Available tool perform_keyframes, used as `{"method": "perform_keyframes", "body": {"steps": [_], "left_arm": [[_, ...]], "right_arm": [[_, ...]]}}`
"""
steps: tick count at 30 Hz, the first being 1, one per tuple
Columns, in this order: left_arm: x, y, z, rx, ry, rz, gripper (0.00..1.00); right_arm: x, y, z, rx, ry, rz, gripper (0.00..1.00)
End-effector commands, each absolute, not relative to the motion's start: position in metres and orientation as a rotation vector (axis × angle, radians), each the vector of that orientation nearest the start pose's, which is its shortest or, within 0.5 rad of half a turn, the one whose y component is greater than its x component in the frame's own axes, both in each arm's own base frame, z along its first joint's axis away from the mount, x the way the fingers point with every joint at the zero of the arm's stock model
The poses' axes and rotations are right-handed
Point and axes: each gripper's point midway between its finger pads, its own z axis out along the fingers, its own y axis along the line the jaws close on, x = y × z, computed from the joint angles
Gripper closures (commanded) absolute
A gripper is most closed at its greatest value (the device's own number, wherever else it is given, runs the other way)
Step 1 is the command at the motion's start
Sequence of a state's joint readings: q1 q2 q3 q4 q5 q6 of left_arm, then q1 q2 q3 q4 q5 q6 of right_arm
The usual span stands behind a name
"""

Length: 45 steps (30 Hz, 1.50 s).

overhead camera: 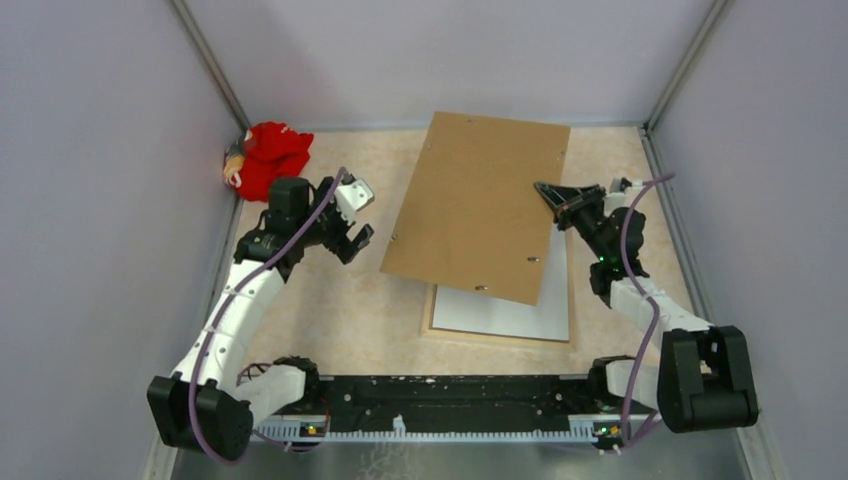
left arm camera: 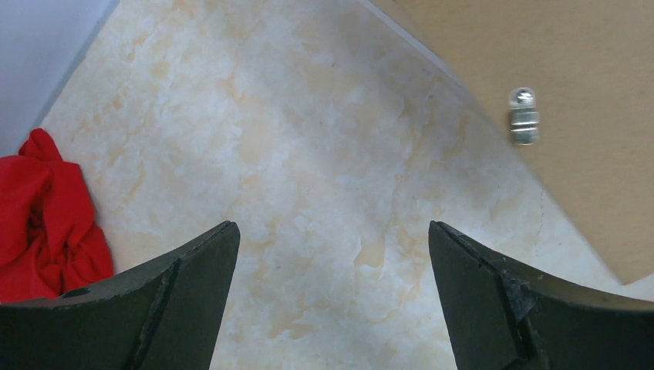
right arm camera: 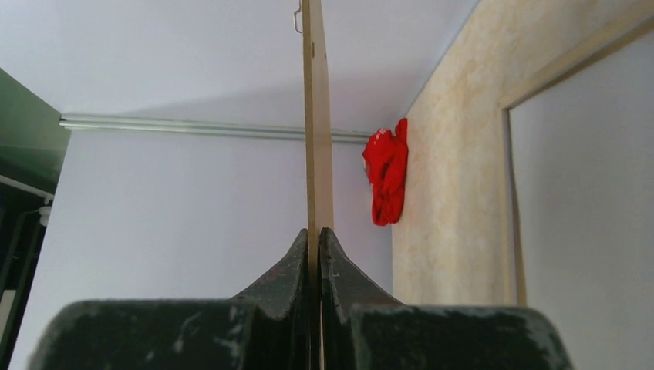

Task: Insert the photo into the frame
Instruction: Place the photo frame item in the photo frame.

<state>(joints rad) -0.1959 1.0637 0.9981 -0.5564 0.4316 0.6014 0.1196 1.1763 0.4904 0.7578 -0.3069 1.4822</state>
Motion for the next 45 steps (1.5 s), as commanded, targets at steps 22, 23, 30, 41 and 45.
{"method": "perform_keyframes", "body": {"steps": [22,23,30,41,45], "left_arm": [[0.335,-0.136,0.173,1.113,1.937,-0.385,0.02],[0.335,-0.136,0.172,1.116,1.937,-0.388,0.02],[0.335,-0.136,0.169,1.131,1.935,-0.391,0.02],[0.335,-0.134,0.164,1.142,1.956,-0.378,0.02],[0.335,-0.132,0.167,1.143,1.953,-0.363,0.02]], "right_arm": [[0.327,0.075,0.197,0.592,1.805,1.353,1.0],[0.329,0.074,0.195,0.593,1.803,1.346,1.0],[0.341,0.067,0.181,0.621,1.797,1.301,1.0],[0.354,0.065,0.17,0.64,1.762,1.328,1.0],[0.359,0.064,0.165,0.645,1.766,1.335,1.0]]}}
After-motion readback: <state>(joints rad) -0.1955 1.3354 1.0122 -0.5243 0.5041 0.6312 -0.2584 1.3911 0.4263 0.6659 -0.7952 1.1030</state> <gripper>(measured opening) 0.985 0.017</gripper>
